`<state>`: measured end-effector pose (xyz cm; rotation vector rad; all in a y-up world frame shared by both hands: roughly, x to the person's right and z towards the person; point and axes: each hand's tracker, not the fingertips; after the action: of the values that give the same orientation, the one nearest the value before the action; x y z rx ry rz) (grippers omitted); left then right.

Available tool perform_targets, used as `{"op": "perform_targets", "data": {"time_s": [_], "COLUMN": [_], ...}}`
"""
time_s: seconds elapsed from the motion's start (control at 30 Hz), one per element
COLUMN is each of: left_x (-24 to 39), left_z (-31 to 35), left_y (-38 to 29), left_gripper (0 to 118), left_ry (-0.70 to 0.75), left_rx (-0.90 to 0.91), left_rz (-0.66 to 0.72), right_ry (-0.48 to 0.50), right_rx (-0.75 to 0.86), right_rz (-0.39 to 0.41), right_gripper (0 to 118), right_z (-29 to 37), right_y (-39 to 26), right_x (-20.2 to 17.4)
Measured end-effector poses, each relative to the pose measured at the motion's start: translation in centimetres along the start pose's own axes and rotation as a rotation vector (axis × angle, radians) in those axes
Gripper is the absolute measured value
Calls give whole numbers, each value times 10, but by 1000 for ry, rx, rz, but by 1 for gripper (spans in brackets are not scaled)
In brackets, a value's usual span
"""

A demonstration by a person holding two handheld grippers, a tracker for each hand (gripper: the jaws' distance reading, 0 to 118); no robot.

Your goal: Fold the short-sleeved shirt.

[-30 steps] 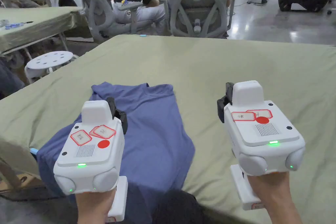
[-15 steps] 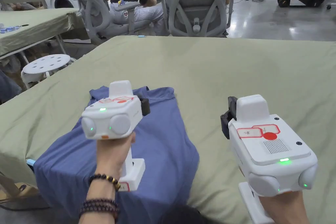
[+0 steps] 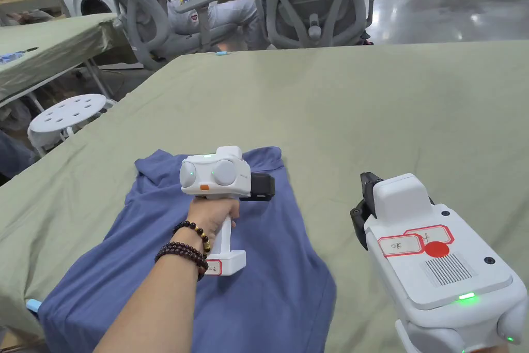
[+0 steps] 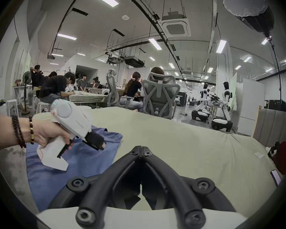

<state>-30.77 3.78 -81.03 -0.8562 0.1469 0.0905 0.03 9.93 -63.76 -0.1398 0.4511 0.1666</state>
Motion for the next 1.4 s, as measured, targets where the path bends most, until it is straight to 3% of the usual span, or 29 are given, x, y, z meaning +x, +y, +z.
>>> {"op": "perform_targets", "data": {"time_s": [0.07,0.1,0.17,0.2,0.27,0.3,0.43,0.57,0.67,0.9,1.13,1.23,1.4], "left_x": [1,5,9,8,6,2,-16,-10,17,192,406,488,578], "left_z": [-20,-18,-9,-3,9,12,40,94,141,231,226,193,93], "left_y": [-8,-12,-10,-10,-7,-7,-7,22,50,79,61,36,-34], "left_gripper": [102,103,88,72,9,6,6,6,6,6,6,6,6], "left_ry": [2,27,29,22,98,106,-48,-57,-156,-598,-983,-1069,-941], "left_rx": [-111,-43,-32,-16,20,21,103,222,322,444,373,279,47], "left_rz": [18,-23,-45,-46,-26,-22,109,16,-14,-316,-447,-495,-602], "right_ry": [0,1,-2,-2,-4,-6,6,-17,-48,-198,-432,-528,-626], "right_rx": [-5,-6,-15,-19,-24,-28,-28,-33,-29,-29,-51,-67,-117], "right_rz": [-1,-3,3,6,6,-1,-28,-14,-28,-75,-110,-158,-165], "right_gripper": [1,1,1,1,1,1,1,1,1,1,1,1,1], "right_z": [-5,-6,-8,-8,-5,-4,12,26,43,112,192,220,240], "right_y": [-2,-3,-6,-8,-11,-12,-17,-19,-18,-23,-40,-53,-73], "right_x": [1,2,3,3,5,6,13,25,40,101,177,207,241]}}
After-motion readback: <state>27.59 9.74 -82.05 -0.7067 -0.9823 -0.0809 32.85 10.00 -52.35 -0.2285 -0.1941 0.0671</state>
